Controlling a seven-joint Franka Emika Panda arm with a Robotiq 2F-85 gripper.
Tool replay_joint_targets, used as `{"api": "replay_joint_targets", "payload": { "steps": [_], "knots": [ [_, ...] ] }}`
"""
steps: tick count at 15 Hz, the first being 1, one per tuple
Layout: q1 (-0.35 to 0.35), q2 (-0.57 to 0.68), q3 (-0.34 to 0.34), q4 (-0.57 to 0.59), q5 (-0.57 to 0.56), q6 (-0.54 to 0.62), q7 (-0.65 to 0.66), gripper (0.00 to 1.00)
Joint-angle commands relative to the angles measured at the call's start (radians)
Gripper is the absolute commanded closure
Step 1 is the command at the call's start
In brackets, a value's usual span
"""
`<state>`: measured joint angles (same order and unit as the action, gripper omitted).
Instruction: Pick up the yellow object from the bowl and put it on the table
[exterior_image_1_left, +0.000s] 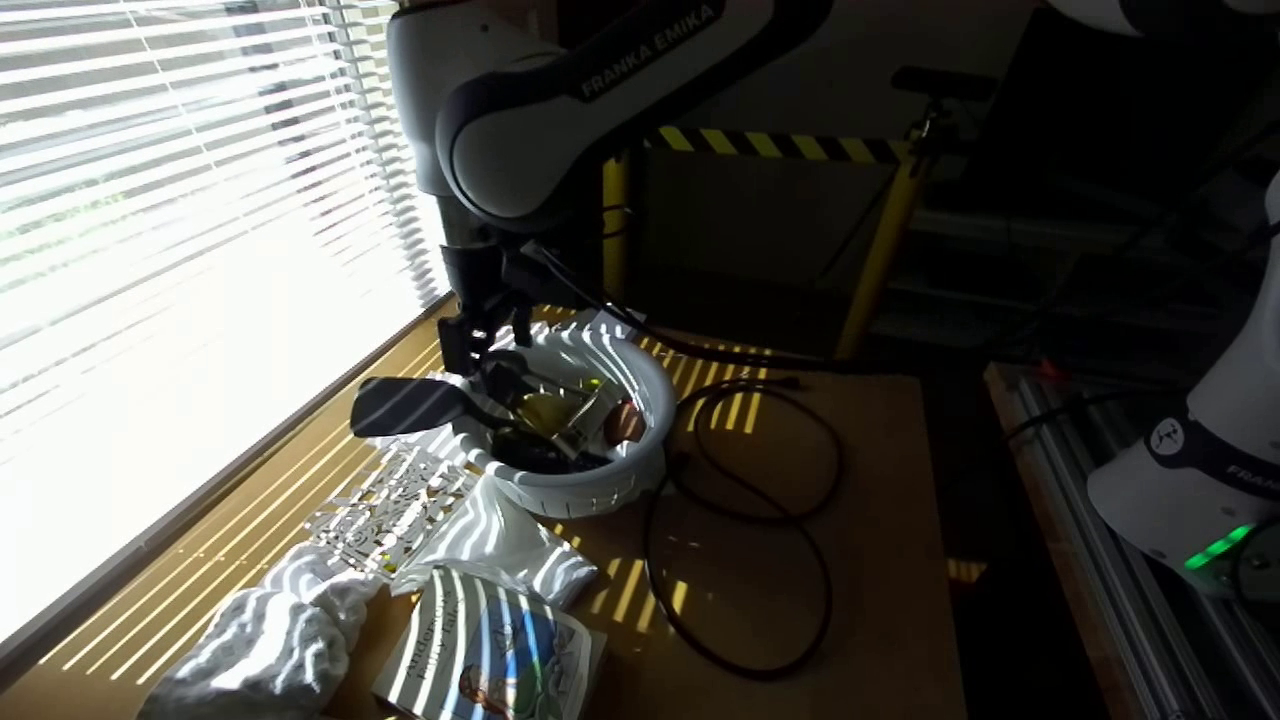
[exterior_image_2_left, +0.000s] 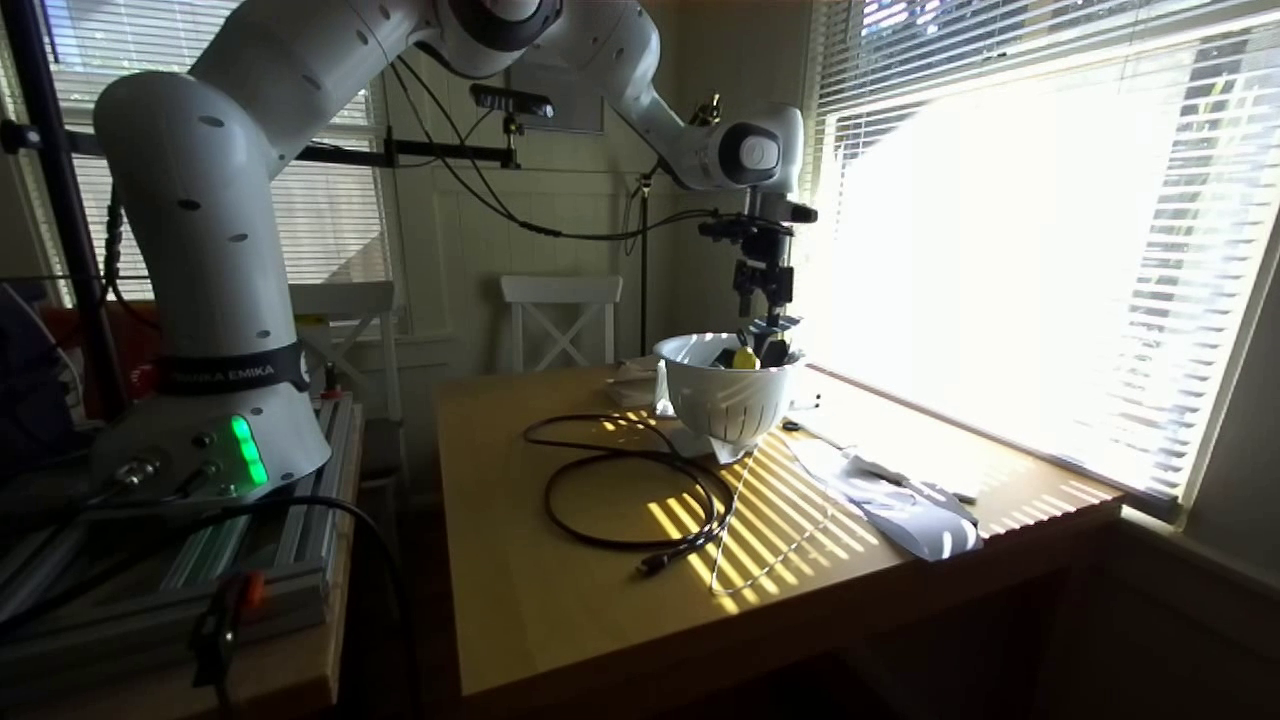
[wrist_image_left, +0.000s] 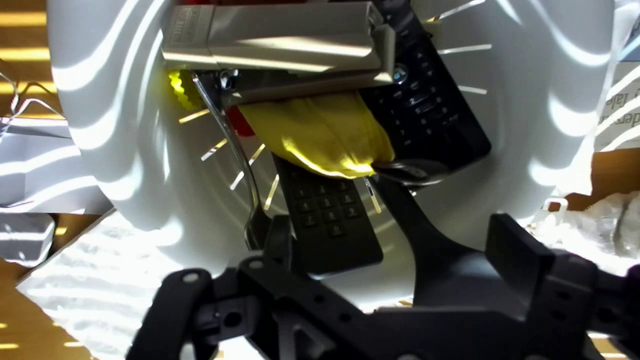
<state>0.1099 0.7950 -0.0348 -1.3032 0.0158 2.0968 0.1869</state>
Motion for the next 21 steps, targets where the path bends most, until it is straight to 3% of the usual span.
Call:
{"api": "replay_joint_targets", "payload": {
  "steps": [1,5,6,7,8,9,10,17,19,21],
  "knots": [
    [0.012,0.106,-0.001,0.139,-0.008,-0.053,0.068,0.00],
    [0.011,0.171,0.004,0.218,-0.005,-0.106,0.066,0.02],
    [0.013,0.176,0.003,0.225,-0.006,-0.120,0.069,0.11],
    [0.017,0.172,0.001,0.222,-0.009,-0.139,0.073,0.14],
    [0.020,0.167,0.001,0.215,-0.010,-0.154,0.077,0.30],
    [0.021,0.161,0.000,0.204,-0.011,-0.159,0.081,0.34],
    [0.021,0.154,0.000,0.195,-0.009,-0.168,0.085,0.47],
    [0.009,0.139,-0.004,0.174,-0.003,-0.215,0.105,0.96],
    [0.007,0.120,-0.004,0.161,-0.007,-0.221,0.096,1.00],
    [0.011,0.077,0.001,0.123,-0.021,-0.185,0.049,0.97]
  ]
}}
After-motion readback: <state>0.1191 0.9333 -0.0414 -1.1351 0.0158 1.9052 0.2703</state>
